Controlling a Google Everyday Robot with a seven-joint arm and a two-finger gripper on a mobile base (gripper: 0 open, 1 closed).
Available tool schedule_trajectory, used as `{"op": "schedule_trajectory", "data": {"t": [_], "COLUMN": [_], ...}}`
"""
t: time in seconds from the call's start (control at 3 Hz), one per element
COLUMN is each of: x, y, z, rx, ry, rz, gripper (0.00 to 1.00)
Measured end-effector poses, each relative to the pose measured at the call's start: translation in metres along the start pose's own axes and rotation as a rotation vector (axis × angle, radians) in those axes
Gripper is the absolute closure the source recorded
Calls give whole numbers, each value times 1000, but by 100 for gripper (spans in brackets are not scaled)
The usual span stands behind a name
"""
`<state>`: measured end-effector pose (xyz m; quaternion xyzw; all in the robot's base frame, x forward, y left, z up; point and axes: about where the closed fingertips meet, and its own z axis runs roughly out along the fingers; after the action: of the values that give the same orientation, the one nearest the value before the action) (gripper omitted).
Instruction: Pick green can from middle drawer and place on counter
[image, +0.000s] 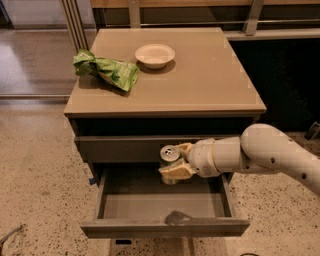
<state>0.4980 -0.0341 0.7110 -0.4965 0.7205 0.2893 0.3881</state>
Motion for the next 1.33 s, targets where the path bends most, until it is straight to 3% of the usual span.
{"op": "schedule_trajectory", "data": {"t": [0.33,0.67,1.0,1.33], "x": [-78,-169,-169,-176], "y": [3,14,14,-10], "z": [-53,-112,-112,-110], "rx": [2,48,48,52], "ry": [-55,-86,-86,-111], "rz": [-9,-104,-104,-118], "gripper": [100,100,100,100]}}
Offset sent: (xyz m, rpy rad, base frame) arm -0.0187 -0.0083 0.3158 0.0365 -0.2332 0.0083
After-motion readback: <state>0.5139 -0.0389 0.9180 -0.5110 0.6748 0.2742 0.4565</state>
